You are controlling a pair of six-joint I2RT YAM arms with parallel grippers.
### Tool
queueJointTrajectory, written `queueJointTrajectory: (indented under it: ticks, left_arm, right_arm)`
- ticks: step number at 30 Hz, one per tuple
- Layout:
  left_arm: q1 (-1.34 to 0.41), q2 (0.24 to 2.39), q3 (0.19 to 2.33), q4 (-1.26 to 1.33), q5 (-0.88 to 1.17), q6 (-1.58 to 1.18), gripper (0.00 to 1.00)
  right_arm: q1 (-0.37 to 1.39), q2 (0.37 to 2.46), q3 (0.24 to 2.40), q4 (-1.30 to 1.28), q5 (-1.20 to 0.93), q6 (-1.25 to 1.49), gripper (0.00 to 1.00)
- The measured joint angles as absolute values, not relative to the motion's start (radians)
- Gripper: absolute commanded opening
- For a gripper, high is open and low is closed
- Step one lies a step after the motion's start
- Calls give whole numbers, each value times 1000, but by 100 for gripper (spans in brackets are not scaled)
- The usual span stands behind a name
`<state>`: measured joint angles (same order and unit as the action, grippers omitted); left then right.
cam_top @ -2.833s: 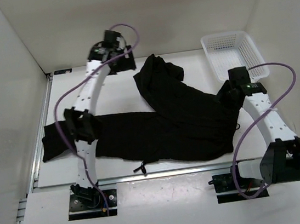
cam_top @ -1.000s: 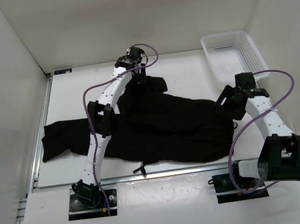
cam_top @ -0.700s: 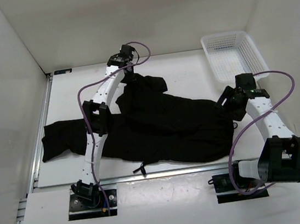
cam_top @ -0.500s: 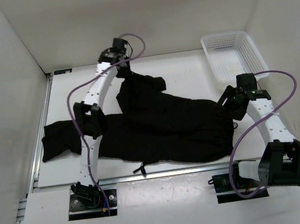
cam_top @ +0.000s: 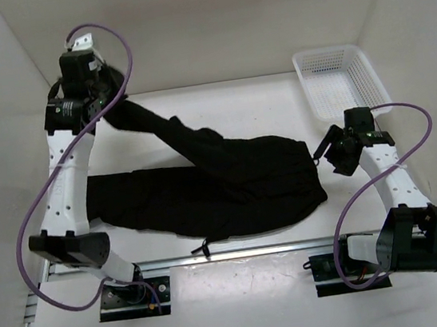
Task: Fold and stack the trousers
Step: Flatten the trousers out
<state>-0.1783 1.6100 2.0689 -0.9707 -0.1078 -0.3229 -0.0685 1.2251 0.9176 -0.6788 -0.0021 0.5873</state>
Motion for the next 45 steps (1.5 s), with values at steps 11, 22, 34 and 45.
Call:
queueJointTrajectory:
  ticks: [11, 22, 34, 45]
  left_arm:
    - [-20, 1696, 1666, -992, -123, -419, 70]
    - [66, 1744, 1660, -1009, -121, -511, 87]
    - [118, 1983, 1691, -1014, -64, -537, 87]
    - [143, 1984, 1716, -1011, -61, -527, 82]
  right_arm:
    - [-60, 1267, 895, -652, -35, 559, 22]
    - [84, 1548, 1171, -617, -48, 579, 67]
    - [150, 2012, 1531, -643, 81, 796, 69]
    - [149, 2095, 1567, -674, 174, 924, 0]
